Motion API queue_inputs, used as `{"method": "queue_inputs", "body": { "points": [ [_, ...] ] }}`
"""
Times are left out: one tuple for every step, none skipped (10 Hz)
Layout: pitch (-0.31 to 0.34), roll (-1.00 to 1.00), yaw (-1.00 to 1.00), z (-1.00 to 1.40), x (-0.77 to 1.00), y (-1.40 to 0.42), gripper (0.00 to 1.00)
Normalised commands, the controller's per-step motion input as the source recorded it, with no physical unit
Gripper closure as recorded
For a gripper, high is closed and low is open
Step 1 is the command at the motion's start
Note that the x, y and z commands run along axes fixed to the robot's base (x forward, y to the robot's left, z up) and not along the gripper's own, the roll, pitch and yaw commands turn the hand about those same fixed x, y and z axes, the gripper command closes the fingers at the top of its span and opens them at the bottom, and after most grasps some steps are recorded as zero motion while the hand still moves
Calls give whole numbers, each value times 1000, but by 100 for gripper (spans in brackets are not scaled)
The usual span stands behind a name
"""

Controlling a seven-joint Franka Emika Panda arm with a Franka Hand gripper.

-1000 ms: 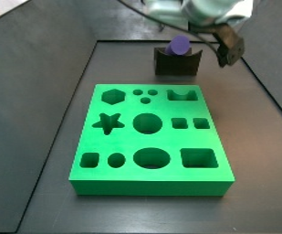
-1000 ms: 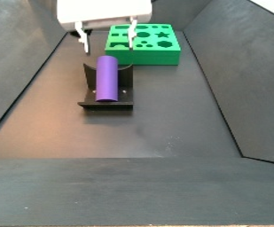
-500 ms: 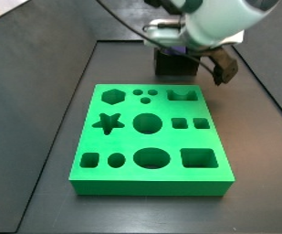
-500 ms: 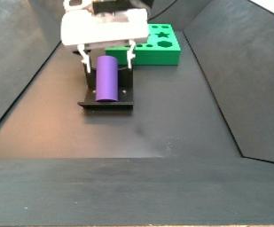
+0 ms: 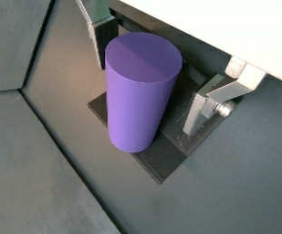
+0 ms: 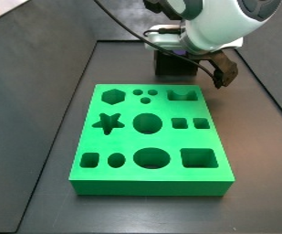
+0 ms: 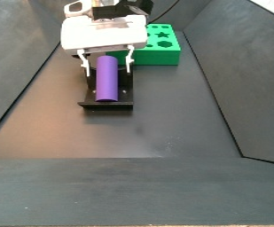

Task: Pick up the round object. Move up. Place the round object on the fixture. Regrasp the round object. Move to above the board. Insert the round object.
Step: Regrasp the round object, then move to above the board.

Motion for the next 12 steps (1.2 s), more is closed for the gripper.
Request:
{"method": "queue_inputs", "body": {
  "points": [
    [-45,53,-8,-173,25,-10,0],
    [0,0,0,0,0,0,100],
    [-127,-333,-207,1000,105,-45,100],
    [-116,-330,-207,1000,99,-44,100],
    [-89,-314,-199,1000,86,-36,100],
    [-39,-250,-171,1000,61,-26,100],
    [-18,-217,-158,1000,52,-23,100],
    [19,-172,-126,1000,39,-19,100],
    [31,-156,-113,1000,35,-17,100],
    [52,-126,-78,1000,19,-12,100],
    [66,-103,-54,1000,7,-9,100],
    [78,-79,-27,1000,-8,-6,100]
  ]
}}
